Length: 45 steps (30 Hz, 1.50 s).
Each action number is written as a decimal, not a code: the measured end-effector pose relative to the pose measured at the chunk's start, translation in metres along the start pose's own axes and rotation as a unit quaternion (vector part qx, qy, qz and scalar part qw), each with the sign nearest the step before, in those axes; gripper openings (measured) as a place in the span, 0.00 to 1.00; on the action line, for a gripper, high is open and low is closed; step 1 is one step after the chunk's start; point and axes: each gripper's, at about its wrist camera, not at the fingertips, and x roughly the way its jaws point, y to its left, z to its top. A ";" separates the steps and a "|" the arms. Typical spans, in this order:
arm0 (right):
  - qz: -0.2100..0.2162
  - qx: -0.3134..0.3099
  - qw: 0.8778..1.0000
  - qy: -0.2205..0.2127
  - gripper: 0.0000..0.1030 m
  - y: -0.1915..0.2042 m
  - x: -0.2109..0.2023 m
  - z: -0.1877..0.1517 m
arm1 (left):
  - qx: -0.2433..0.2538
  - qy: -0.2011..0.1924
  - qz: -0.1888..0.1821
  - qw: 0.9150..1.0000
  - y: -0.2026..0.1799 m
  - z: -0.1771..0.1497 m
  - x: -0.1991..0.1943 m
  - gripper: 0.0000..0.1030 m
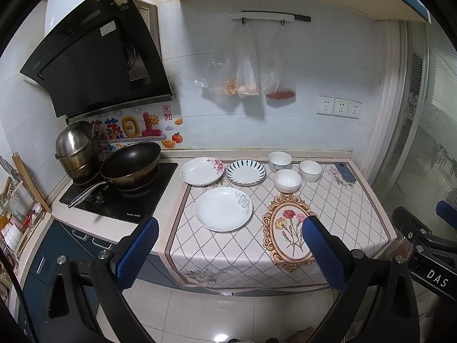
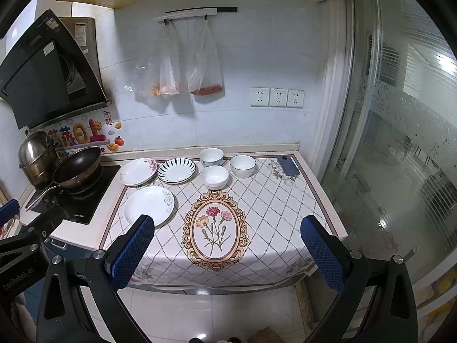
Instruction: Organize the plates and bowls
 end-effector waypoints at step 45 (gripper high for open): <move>0.164 0.105 0.970 0.146 1.00 0.030 0.205 -0.014 | -0.070 0.139 0.013 0.988 0.102 0.011 0.224 0.99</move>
